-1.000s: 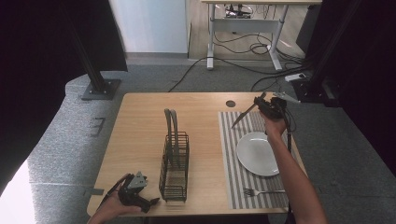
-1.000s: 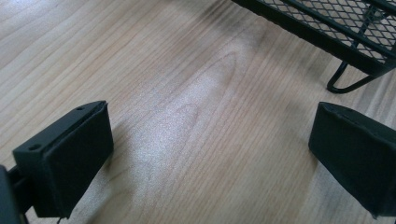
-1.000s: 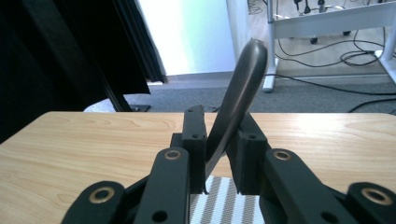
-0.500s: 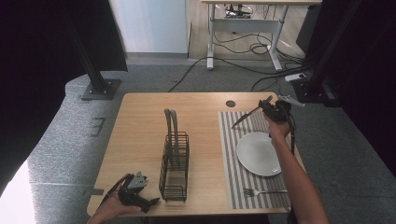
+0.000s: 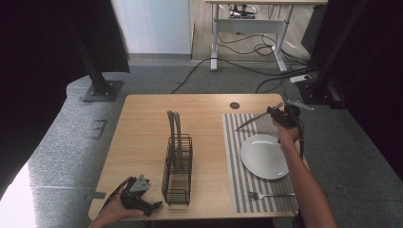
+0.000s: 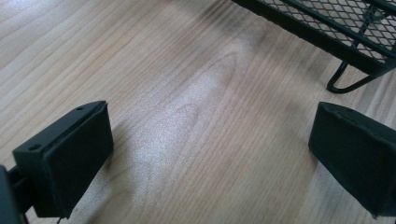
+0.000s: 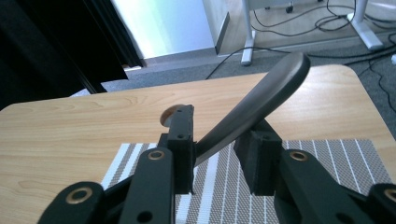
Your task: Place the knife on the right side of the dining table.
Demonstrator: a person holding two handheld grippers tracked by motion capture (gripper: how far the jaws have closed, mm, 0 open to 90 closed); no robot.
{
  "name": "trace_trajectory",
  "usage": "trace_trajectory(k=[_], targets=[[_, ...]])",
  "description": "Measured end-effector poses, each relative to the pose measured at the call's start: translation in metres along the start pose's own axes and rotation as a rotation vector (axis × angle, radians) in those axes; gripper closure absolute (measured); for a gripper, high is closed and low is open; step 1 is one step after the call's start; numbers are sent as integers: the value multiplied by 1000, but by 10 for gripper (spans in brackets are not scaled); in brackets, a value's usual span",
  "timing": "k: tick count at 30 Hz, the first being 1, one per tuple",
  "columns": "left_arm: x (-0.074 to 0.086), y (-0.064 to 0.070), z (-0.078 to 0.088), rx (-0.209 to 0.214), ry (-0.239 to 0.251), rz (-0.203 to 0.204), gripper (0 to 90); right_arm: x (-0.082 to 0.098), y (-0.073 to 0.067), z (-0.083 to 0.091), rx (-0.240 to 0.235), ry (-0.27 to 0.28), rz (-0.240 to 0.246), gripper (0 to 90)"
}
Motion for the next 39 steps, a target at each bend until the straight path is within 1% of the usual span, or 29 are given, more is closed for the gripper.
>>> trace_trajectory(k=[5, 6, 10, 19, 22, 25, 28, 31, 34, 39], targets=[[0, 0, 0, 0, 0, 0, 0, 4, 6, -2, 3, -8, -19, 663], [0, 0, 0, -1, 0, 0, 0, 7, 9, -3, 6, -17, -25, 652], [0, 0, 0, 0, 0, 0, 0, 10, 14, -4, 9, -39, -37, 640], [0, 0, 0, 0, 0, 0, 0, 12, 16, -6, 16, -48, -36, 623], [0, 0, 0, -1, 0, 0, 0, 13, 17, -7, 27, -54, -23, 609], [0, 0, 0, 0, 0, 0, 0, 14, 19, -8, 28, -59, -28, 601], [0, 0, 0, 0, 0, 0, 0, 17, 22, -10, 32, -73, -46, 593], [0, 0, 0, 0, 0, 0, 0, 18, 24, -10, 34, -79, -50, 586], [0, 0, 0, 0, 0, 0, 0, 21, 26, -10, 35, -72, -52, 578], [0, 0, 0, -1, 0, 1, 0, 28, 33, -12, 39, -89, -88, 563]])
Point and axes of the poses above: each handheld gripper's, and its own axes: z roughly backward along the jaws, x roughly out of its underside, y roughly to its right, the point moved 6 cm from there along -z, roughly forward along the jaws, and after that the axes turned 10 degrees about x, right-handed, at the moved point
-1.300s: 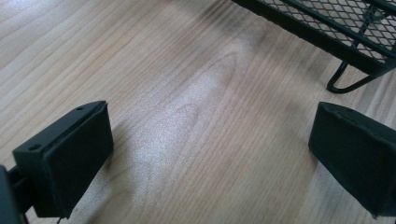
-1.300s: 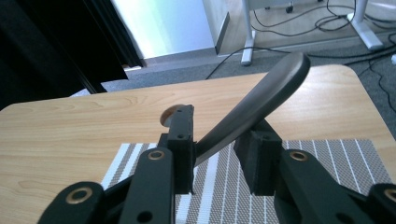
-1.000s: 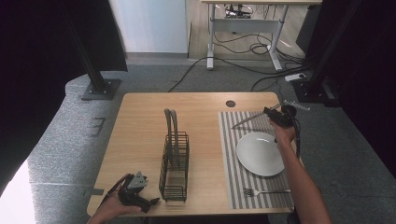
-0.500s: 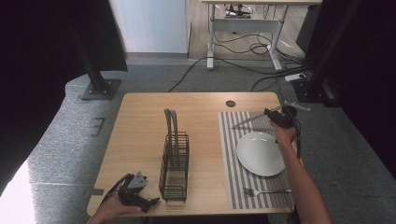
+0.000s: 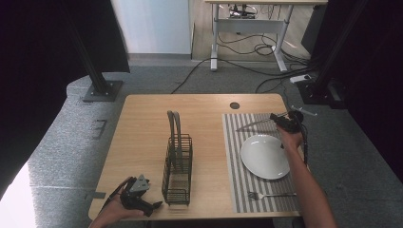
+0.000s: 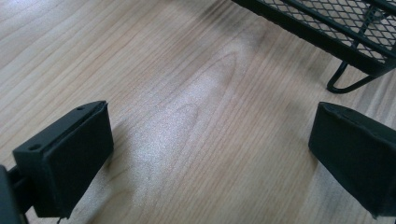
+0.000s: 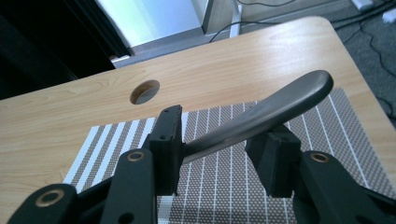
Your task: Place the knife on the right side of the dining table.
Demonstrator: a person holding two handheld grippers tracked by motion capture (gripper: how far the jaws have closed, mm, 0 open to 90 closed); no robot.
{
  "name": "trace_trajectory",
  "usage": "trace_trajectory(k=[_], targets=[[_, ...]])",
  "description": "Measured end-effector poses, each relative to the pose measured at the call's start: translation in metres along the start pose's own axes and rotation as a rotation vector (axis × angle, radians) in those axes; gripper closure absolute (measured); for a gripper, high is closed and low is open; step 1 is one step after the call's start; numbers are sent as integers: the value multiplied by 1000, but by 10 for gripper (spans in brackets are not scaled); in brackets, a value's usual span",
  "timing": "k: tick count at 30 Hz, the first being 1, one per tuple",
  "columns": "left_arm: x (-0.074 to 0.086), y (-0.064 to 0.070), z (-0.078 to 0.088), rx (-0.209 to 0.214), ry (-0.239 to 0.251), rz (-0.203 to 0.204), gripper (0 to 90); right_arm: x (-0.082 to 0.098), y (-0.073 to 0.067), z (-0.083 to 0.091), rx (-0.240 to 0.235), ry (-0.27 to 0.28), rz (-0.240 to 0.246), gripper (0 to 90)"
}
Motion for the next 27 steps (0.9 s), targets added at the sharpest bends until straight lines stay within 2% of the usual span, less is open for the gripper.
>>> trace_trajectory(k=[4, 8, 27], targets=[[0, 0, 0, -1, 0, 0, 0, 6, 6, -3, 6, -33, -51, 549], [0, 0, 0, 0, 0, 0, 0, 9, 11, -5, 1, -54, -77, 545], [0, 0, 0, 0, 0, 0, 0, 19, 16, -13, 43, -121, -110, 484]])
Point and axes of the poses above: each handheld gripper's, and its own axes: z roughly backward along the jaws, x roughly out of its underside, y roughly to its right, the point moved 6 cm from there along -z, roughly forward along the jaws, and after that the axes turned 10 degrees about x, right-handed, at the moved point
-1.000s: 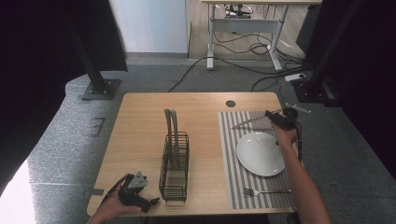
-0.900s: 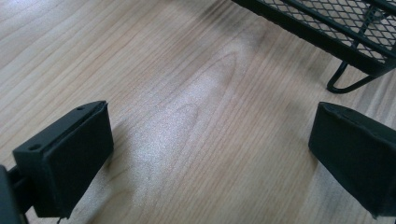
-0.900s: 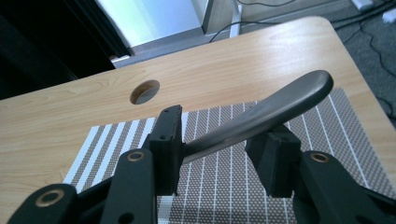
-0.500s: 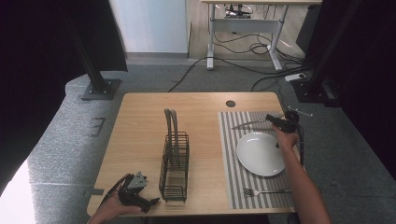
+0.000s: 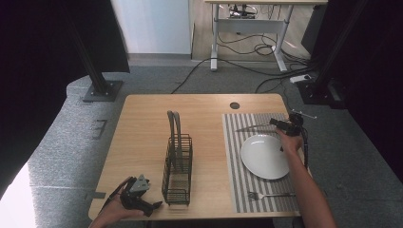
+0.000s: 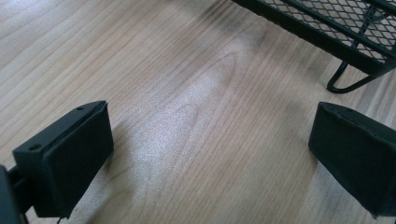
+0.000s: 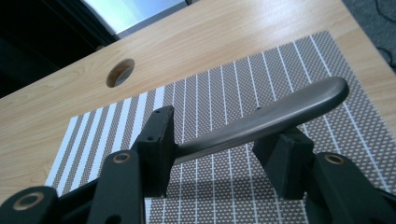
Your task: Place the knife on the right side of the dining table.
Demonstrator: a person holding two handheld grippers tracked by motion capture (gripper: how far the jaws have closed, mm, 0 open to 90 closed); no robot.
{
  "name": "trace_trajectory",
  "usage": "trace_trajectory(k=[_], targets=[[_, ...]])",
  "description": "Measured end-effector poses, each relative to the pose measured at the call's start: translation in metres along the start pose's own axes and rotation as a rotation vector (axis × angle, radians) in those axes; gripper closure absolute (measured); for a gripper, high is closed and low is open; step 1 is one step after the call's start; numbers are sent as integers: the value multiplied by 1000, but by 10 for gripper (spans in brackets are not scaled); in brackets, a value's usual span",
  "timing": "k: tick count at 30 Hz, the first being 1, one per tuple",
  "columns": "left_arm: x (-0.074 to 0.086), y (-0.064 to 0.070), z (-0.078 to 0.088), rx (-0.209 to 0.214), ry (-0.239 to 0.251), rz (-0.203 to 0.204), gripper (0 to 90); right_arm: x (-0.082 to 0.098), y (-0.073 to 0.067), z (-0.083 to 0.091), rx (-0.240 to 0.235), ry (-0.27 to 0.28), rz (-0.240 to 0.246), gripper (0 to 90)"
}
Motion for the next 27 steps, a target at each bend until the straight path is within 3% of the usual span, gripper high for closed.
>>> trace_trajectory(k=[17, 27], targets=[[0, 0, 0, 0, -1, 0, 0, 6, 3, -7, 27, -53, -36, 449], [0, 0, 0, -1, -1, 0, 0, 8, 4, -9, 53, -61, -32, 421]])
Point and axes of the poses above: each handheld gripper's, and its own axes: z roughly backward along the jaws, x roughly out of its underside, y roughly to its right, the point moved 6 cm from there along -z, roughly forward along the jaws, and after that the axes turned 10 degrees about x, right-handed, at the moved point
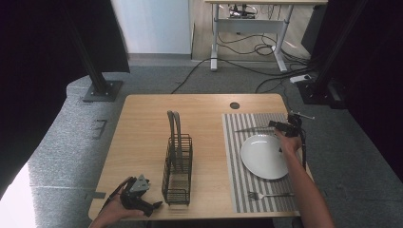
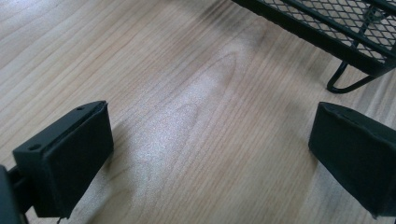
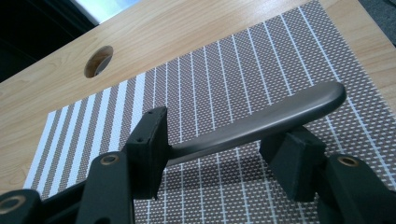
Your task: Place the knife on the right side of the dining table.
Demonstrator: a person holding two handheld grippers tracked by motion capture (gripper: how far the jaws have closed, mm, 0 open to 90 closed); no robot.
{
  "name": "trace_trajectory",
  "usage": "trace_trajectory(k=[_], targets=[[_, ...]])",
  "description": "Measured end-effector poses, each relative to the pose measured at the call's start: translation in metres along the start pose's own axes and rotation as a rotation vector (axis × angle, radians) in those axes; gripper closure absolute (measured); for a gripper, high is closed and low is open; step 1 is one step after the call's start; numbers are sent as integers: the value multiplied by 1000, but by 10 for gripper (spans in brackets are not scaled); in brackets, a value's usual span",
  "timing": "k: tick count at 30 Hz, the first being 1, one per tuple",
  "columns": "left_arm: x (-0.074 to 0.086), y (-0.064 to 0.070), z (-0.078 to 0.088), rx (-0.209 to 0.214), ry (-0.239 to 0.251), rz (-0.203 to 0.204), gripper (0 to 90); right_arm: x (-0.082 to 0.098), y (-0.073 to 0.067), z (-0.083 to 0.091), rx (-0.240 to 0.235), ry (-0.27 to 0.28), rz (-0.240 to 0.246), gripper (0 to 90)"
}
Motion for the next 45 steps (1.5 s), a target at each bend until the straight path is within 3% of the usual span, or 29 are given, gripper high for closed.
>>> trace_trajectory(k=[9, 14, 26, 28, 29, 31, 33, 36, 39, 41, 45], targets=[[0, 0, 0, 0, 0, 0, 0, 3, 2, -4, 26, -20, 5, 387], [0, 0, 0, 0, 0, 0, 0, 4, -1, -5, 56, -12, 46, 386], [0, 0, 0, 0, 0, 0, 0, 4, -6, -2, 95, -5, 93, 390], [0, 0, 0, 0, 0, 0, 0, -2, -10, 3, 105, 45, 153, 395], [0, 0, 0, 0, 0, 0, 0, -5, -16, 5, 116, 38, 195, 391], [0, 0, 0, 1, 0, 0, 0, -6, -20, 5, 116, 41, 221, 390], [0, 0, 0, 1, 0, 0, 0, -8, -32, 2, 81, 57, 259, 391], [0, 0, 0, 0, 0, 1, 0, -8, -38, -10, 93, 10, 301, 389], [0, 0, 0, 0, 0, 0, 0, -8, -41, -15, 91, 10, 297, 388], [0, 0, 0, 0, 0, 0, 0, -6, -42, -24, 111, -45, 325, 381], [0, 0, 0, 0, 0, 0, 0, -4, -44, -28, 129, -39, 341, 393]])
Point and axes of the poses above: each handheld gripper's, and its own axes: z roughly backward along the jaws, x roughly out of its underside, y roughly to its right, the point moved 6 cm from there along -z, roughly forward along the jaws, and after that the axes turned 10 degrees about x, right-handed, at the moved point
